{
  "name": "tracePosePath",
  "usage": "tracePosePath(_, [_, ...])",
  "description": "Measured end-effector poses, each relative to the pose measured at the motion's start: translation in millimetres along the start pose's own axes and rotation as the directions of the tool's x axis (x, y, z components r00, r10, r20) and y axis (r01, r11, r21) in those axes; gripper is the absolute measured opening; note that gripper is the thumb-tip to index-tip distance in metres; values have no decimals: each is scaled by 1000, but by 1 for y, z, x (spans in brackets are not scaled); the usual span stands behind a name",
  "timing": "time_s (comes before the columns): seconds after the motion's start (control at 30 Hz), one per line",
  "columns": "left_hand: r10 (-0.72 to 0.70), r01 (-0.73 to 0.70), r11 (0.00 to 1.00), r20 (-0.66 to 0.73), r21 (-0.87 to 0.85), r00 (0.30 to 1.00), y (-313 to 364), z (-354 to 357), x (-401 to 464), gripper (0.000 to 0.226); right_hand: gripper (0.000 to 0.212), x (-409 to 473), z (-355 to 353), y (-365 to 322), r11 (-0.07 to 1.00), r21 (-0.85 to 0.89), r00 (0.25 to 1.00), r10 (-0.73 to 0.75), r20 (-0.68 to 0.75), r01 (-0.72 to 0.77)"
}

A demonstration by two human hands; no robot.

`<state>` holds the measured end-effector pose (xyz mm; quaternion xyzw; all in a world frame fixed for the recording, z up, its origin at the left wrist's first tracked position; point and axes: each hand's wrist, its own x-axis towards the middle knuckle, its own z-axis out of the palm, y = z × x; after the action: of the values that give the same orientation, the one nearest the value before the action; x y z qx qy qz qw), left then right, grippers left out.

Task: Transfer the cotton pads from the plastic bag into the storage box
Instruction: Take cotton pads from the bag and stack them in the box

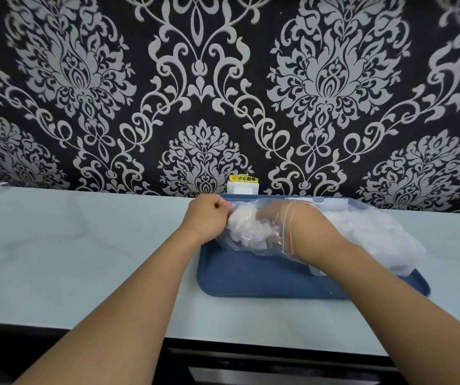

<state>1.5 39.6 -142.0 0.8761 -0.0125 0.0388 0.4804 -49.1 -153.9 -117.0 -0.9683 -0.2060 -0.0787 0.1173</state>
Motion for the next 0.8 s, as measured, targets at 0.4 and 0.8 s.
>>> tracePosePath(0.4, [101, -114, 990, 159, 78, 982, 9, 11, -8, 31, 32, -24, -24, 11, 987, 161, 999, -26, -30, 31])
tracePosePath(0.8, [228, -296, 897, -231, -328, 946, 80, 13, -44, 27, 10, -50, -56, 20, -235, 958, 892, 381, 244, -162])
